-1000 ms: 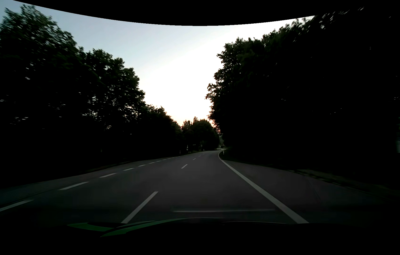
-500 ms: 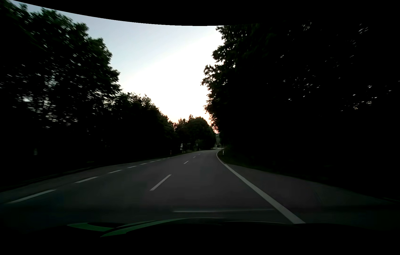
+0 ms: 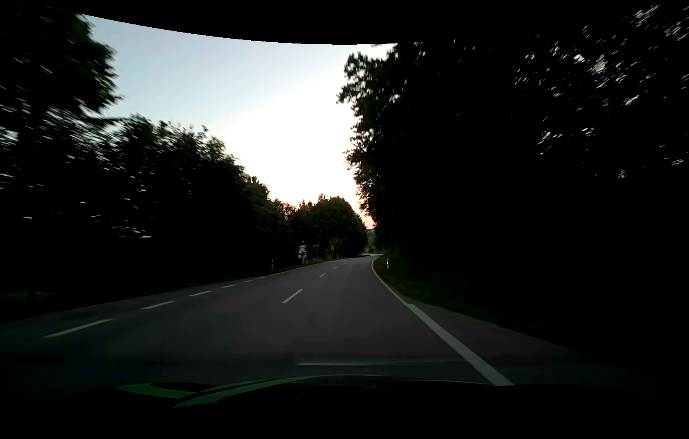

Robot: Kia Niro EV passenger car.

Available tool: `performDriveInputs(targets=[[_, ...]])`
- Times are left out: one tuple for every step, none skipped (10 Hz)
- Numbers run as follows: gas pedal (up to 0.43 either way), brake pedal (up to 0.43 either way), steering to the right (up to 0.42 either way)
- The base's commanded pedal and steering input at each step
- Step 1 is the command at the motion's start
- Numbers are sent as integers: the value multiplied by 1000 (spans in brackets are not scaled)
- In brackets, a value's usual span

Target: Follow the waypoints while adhering to traffic rules and regulations

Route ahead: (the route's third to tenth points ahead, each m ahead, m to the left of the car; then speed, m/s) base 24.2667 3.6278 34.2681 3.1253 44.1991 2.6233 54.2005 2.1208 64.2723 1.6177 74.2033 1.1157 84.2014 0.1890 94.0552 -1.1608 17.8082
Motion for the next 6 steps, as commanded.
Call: performDriveInputs(targets=[[488,0,4],[488,0,4],[488,0,4],[488,0,4],[488,0,4],[488,0,4]])
